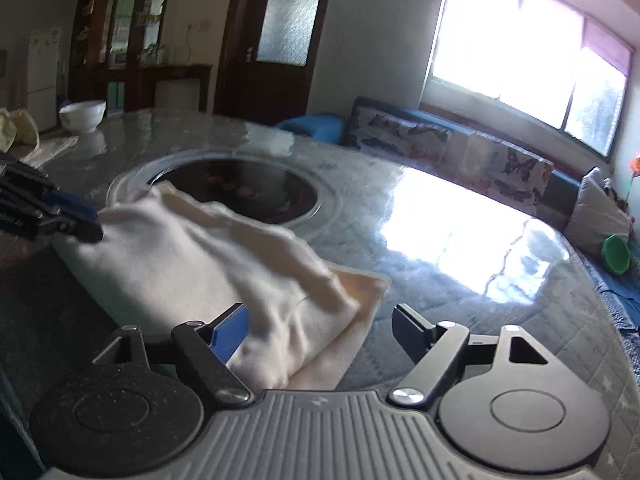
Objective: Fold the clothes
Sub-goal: 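Open both grippers and release the folded cream sweatshirt onto the table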
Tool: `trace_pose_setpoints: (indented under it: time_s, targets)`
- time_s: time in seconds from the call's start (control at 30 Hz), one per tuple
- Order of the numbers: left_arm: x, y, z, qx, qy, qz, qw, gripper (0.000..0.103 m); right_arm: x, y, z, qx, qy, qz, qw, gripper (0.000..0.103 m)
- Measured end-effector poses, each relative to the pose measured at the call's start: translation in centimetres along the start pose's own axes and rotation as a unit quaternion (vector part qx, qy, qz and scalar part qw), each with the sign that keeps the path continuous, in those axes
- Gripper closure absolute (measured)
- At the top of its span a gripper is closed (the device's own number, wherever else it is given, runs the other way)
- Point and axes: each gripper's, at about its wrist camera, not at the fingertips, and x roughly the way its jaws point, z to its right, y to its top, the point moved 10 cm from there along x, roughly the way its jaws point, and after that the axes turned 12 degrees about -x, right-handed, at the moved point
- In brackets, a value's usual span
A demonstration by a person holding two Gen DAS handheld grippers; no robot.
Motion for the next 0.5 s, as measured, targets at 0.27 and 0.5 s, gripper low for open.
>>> trace_pose_setpoints:
  time_s: [0.27,0.5]
  targets:
    - [-1.3,1.4,1.5,0.014,-0.015,0.023,0.9995,0.062,-1.0,2.6,-0.8,-0.033,-0.003,0.032,0.999,0.018]
    - [-0.4,0.8,5.5,0.043,-0.056,0.014,0.9974,0.062,0.2,4.6,-5.5,-0.105,0.031,0.058,0.992,0.014]
